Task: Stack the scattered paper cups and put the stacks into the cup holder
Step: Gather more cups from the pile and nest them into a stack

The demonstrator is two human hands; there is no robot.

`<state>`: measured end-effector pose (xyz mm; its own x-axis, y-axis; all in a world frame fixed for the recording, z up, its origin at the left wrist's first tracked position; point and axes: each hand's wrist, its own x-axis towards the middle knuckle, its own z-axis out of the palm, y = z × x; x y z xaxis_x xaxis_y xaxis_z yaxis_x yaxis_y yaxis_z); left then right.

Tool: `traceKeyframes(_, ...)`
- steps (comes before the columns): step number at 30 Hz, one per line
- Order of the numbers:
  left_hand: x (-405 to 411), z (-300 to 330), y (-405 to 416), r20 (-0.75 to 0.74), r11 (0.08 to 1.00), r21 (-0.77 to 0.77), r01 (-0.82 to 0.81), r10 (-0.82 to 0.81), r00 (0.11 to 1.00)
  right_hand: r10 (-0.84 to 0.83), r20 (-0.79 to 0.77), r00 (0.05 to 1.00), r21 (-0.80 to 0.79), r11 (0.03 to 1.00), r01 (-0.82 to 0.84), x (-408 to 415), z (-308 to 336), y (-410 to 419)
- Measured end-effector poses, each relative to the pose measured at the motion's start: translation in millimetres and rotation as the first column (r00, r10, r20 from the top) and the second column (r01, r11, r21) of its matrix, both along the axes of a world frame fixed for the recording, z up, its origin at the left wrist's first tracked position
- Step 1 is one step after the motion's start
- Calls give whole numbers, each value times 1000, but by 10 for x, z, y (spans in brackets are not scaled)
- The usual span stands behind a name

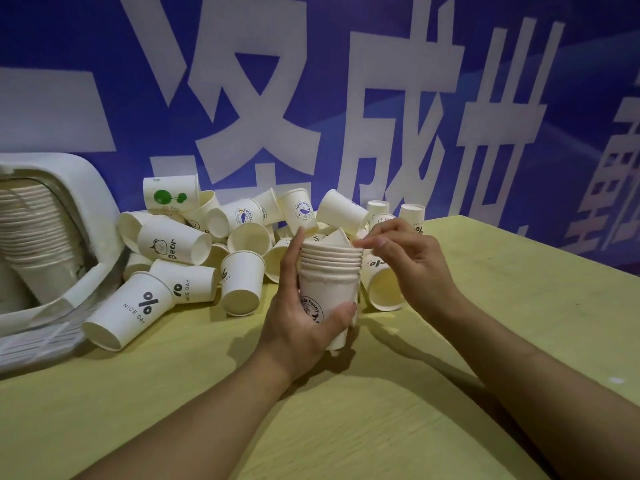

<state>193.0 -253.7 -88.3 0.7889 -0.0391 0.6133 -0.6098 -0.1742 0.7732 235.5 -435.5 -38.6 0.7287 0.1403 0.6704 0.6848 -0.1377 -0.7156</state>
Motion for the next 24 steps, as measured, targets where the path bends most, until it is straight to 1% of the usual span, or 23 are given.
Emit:
traceKeyframes(1,2,1,-5,3,1000,-5,-8,8,1000,-93,9,996,-29,995,93,37,-16,-14)
traceKeyframes(2,3,2,-8,3,1000,-13,-17,17,1000,-214,11,977,-91,972,214,94,-37,-39)
traceKeyframes(3,1,6,-8,1,1000,-21,-23,23,1000,-335,8,942,-200,922,330,160,-59,-70)
traceKeyframes(4,1,8,-6,-3,999,-23,-26,26,1000,-431,-1,902,-349,846,403,222,-85,-103)
traceKeyframes(5,1,5,-2,-8,999,-18,-27,27,1000,-483,-36,875,-483,775,408,266,-107,-133)
traceKeyframes(6,1,1,2,-13,1000,-5,-27,27,1000,-504,-101,858,-563,740,368,304,-124,-157)
traceKeyframes(7,-1,-2,5,-17,1000,13,-27,27,999,-502,-175,847,-587,744,320,329,-127,-175)
traceKeyframes(8,-4,-4,5,-20,999,32,-27,28,999,-487,-232,842,-569,770,289,337,-121,-192)
traceKeyframes(10,-9,-3,6,-16,998,58,-27,28,999,-461,-279,842,-502,818,282,344,-90,-225)
traceKeyframes(12,-11,-1,1,-15,997,70,-23,24,1000,-421,-352,836,-497,841,214,349,-57,-270)
traceKeyframes(15,-22,10,-4,-12,997,76,-29,30,999,-367,-508,779,-590,807,-5,320,-23,-310)
traceKeyframes(16,-25,14,-2,-10,997,78,-31,32,999,-367,-524,768,-601,799,-28,321,-19,-325)
traceKeyframes(18,-31,18,-2,-12,996,80,-30,31,999,-364,-510,779,-555,831,25,298,2,-353)
traceKeyframes(19,-33,20,-3,-12,996,82,-29,30,999,-345,-488,802,-488,869,77,291,8,-366)
traceKeyframes(21,-35,26,-5,-14,996,85,-26,27,1000,-276,-427,861,-286,945,161,269,26,-381)
traceKeyframes(22,-34,27,-3,-14,996,86,-23,24,1000,-250,-378,891,-190,963,190,249,42,-371)
traceKeyframes(24,-29,21,-2,-19,996,89,-13,15,1000,-248,-262,933,-87,968,233,214,65,-340)
